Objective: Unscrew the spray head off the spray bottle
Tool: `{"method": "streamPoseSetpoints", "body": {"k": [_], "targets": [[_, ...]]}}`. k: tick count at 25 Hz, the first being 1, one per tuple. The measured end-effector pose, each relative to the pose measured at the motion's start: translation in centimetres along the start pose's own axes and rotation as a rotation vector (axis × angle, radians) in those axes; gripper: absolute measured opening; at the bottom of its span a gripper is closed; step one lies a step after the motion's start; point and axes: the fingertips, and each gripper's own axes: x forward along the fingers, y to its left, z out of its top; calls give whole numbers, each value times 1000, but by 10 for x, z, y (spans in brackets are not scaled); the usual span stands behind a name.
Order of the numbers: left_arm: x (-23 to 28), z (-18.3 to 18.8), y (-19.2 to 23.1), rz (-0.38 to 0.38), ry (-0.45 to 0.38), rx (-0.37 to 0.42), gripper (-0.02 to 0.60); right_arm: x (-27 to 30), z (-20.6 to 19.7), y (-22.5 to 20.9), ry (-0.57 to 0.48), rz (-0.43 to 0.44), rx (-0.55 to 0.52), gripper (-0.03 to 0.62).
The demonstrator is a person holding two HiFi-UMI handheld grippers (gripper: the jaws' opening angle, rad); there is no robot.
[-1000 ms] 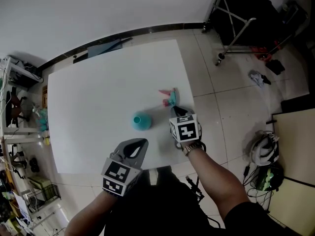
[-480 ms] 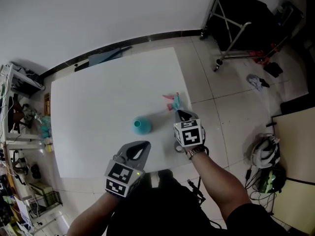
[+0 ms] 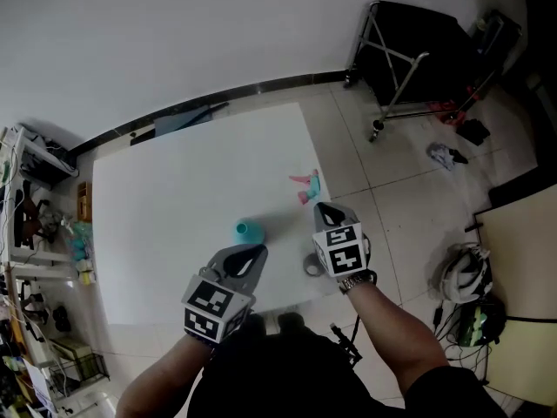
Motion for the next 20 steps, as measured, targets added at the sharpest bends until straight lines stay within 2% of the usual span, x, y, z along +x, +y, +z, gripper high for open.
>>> {"method": "streamPoseSetpoints", "body": {"k": [4,11,20], "targets": [[-4,23,6,-5,-45,43,28,-21,19,6,-51,-10,-104,-3],[-9,54,-1,-71,-75,81,68,-56,39,11,-133,-50,-334,-3],[-11,65,-5,-124,-89,85,106,-83,57,18,-190,-118,-425,-3]]}}
